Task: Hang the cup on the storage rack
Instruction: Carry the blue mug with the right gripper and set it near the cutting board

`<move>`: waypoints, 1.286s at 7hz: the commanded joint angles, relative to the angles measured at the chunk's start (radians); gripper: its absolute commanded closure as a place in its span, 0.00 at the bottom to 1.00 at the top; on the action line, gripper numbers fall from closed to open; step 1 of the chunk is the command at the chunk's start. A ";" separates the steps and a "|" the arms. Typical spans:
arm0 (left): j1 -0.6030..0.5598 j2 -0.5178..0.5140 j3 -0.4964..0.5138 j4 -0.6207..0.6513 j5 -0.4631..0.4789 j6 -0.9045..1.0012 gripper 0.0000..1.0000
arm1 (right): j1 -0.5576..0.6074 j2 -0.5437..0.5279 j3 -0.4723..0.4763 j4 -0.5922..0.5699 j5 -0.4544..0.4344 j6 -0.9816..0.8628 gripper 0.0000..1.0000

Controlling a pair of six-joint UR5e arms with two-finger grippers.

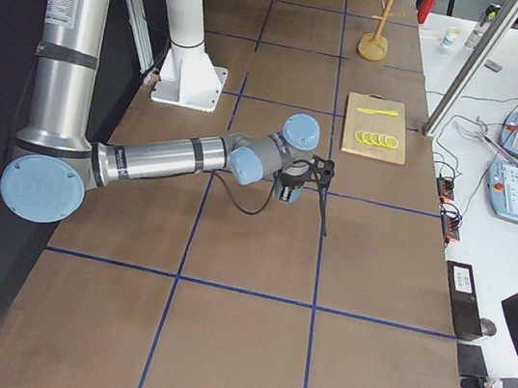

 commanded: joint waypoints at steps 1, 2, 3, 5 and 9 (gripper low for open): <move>0.000 0.000 -0.007 -0.002 -0.002 -0.015 0.00 | -0.074 0.248 0.086 -0.362 -0.038 0.107 1.00; 0.000 0.000 -0.007 -0.002 -0.002 -0.018 0.00 | -0.225 0.381 0.080 -0.380 -0.119 0.327 1.00; 0.000 -0.001 -0.007 -0.002 0.000 -0.018 0.00 | -0.368 0.482 0.051 -0.379 -0.232 0.507 1.00; 0.000 -0.005 -0.007 0.000 0.000 -0.020 0.00 | -0.522 0.670 -0.083 -0.373 -0.355 0.698 1.00; 0.000 -0.005 -0.005 -0.002 0.000 -0.033 0.00 | -0.626 0.815 -0.261 -0.369 -0.445 0.835 0.99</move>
